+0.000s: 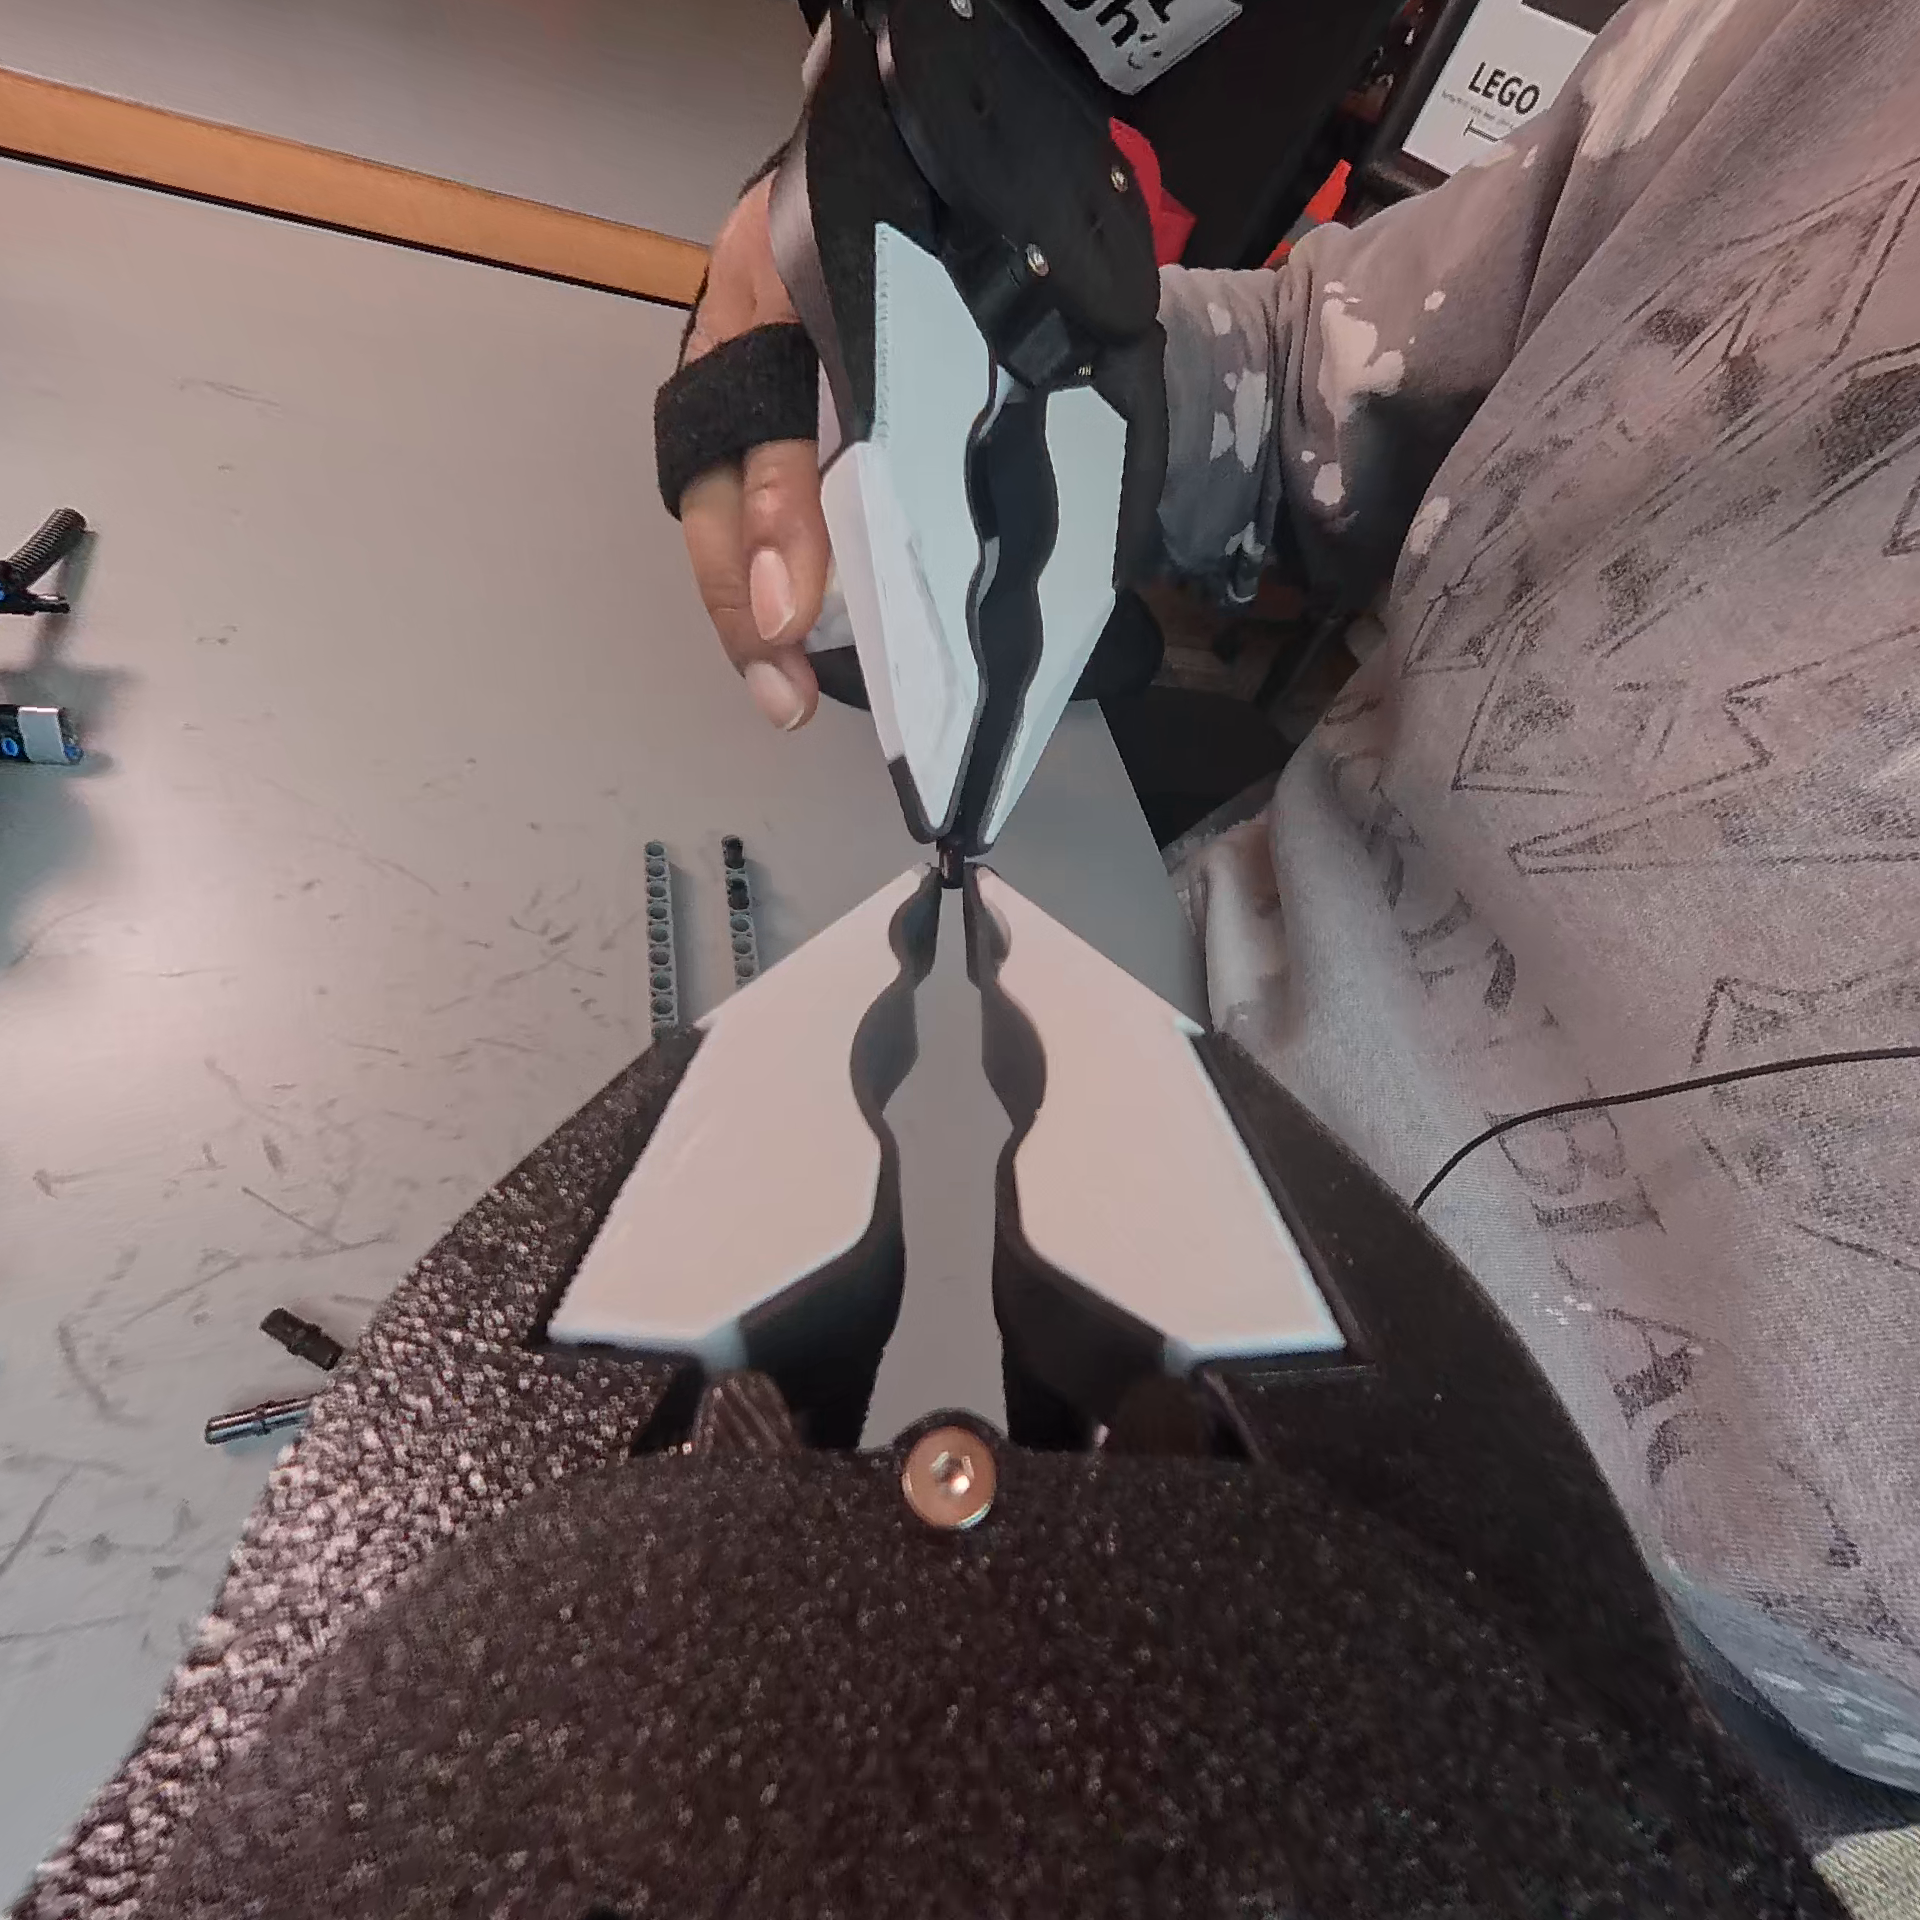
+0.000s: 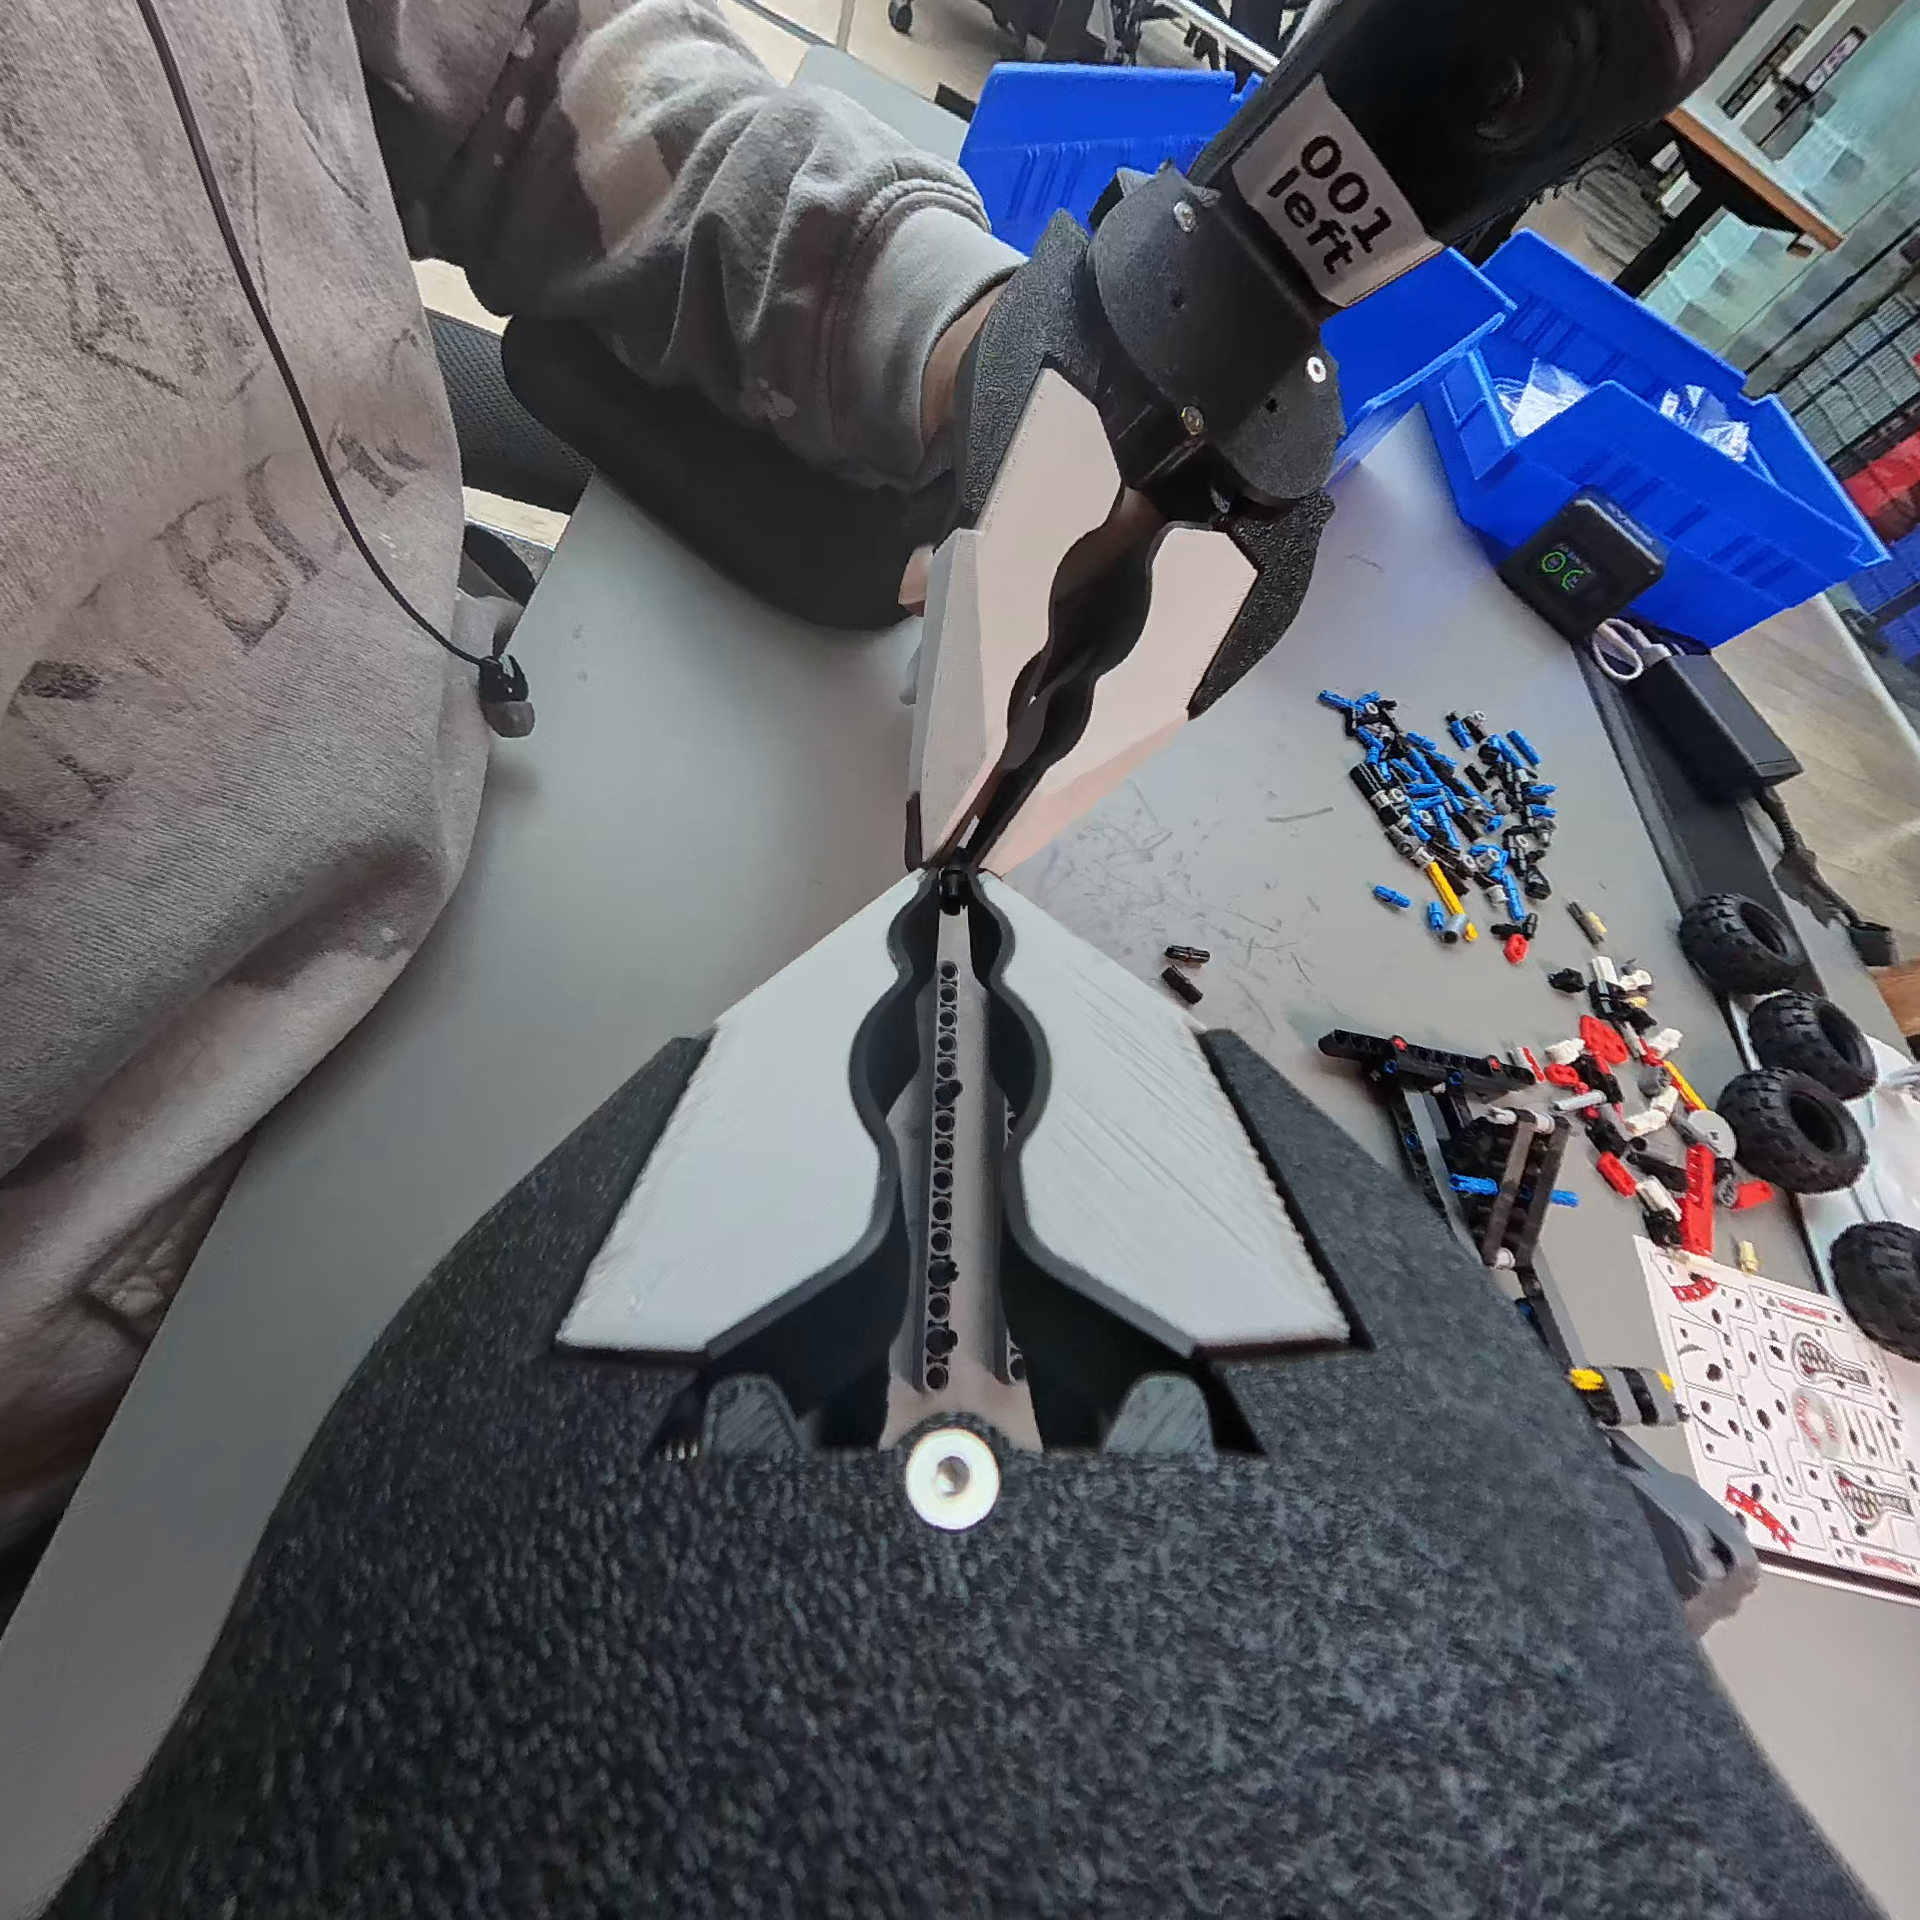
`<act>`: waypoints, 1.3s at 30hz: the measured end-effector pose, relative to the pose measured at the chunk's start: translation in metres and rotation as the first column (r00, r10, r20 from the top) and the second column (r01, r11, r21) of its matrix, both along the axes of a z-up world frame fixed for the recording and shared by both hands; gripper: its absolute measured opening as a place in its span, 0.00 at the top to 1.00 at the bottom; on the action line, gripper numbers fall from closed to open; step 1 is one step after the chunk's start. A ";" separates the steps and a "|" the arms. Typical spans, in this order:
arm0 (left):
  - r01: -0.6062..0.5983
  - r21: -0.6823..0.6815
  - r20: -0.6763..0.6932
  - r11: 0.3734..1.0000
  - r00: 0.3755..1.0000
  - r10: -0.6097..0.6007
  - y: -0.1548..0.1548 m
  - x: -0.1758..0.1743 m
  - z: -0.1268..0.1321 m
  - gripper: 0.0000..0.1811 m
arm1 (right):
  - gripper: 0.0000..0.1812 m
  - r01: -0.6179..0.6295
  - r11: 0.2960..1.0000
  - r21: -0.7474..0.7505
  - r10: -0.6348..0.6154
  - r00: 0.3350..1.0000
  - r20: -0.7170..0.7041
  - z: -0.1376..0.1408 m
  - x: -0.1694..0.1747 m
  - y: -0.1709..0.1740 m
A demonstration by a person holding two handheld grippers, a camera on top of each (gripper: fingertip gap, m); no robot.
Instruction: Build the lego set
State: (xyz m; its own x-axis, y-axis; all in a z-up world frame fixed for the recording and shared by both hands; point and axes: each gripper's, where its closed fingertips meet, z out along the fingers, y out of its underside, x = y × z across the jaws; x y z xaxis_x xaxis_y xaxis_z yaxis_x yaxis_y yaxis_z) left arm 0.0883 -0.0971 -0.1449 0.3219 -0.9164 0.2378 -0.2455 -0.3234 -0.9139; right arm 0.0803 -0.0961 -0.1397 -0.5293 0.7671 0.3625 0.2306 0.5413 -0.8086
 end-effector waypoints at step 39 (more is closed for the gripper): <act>-0.218 0.024 -0.455 0.976 0.866 0.205 0.034 -0.044 -0.088 0.91 | 0.98 -0.018 0.967 0.255 -0.179 0.664 0.726 -0.087 0.035 0.088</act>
State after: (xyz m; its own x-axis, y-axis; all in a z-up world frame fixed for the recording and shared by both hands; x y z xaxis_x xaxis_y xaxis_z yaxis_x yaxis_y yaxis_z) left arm 0.0440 -0.0629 -0.2329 0.5859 -0.8092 0.0430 -0.5525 -0.4377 -0.7093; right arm 0.1157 -0.0085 -0.2265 -0.6362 0.7704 0.0427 0.7479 0.6293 -0.2113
